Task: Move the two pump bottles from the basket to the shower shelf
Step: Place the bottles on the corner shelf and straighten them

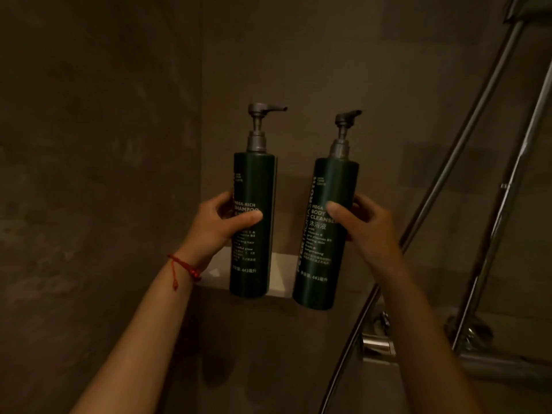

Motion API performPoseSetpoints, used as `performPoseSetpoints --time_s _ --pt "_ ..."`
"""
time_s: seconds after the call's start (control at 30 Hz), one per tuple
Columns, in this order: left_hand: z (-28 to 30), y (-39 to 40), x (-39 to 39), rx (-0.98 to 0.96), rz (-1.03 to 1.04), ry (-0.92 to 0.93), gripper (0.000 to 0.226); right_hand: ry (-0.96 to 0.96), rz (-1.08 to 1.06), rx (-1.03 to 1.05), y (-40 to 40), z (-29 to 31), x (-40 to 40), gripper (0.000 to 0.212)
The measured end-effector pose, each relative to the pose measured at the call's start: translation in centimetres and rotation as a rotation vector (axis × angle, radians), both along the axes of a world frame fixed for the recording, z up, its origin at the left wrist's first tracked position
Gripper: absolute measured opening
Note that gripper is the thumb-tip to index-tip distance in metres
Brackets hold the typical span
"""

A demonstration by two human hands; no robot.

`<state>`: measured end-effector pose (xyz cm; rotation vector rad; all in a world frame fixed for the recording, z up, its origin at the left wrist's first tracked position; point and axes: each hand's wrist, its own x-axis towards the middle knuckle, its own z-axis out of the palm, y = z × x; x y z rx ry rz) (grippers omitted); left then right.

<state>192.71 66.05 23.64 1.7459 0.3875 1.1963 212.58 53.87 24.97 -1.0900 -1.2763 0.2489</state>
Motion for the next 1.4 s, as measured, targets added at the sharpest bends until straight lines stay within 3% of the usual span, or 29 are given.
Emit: performPoseSetpoints --time_s 0.7,0.8,0.93,1.0,1.07,1.13,1.27,1.33,1.4 --pt "-0.8 5.8 1.2 -0.045 0.065 -0.016 0.038 -0.053 0.118 0.025 7.3 -1.2 1.2 0.040" --pt "-1.2 5.9 1.1 -0.065 0.063 -0.042 0.045 -0.036 0.098 0.019 6.8 -1.7 0.7 0.042" --pt "-2.3 6.4 0.5 -0.111 0.046 -0.049 0.053 -0.003 -0.015 0.018 6.0 -3.7 -0.1 0.060" --pt "-2.9 6.6 0.3 -0.139 0.047 -0.038 0.068 0.014 -0.085 0.022 5.9 -4.9 -0.5 0.071" --pt "-3.4 6.5 0.4 -0.157 0.042 -0.018 0.077 0.024 -0.114 0.005 6.1 -5.9 -1.0 0.071" --pt "-3.7 6.2 0.6 -0.167 0.051 -0.020 0.073 0.018 -0.124 -0.025 6.5 -6.6 -1.2 0.070" --pt "-3.9 5.4 1.0 -0.162 0.110 -0.075 0.085 0.034 -0.086 -0.051 6.9 -6.9 -0.6 0.055" --pt "-3.9 4.9 1.3 -0.142 0.152 -0.091 0.080 0.036 -0.042 -0.071 6.8 -6.7 -0.1 0.052" --pt "-4.0 4.5 1.8 -0.108 0.217 -0.115 0.061 0.042 0.011 -0.096 6.7 -6.5 0.3 0.051"
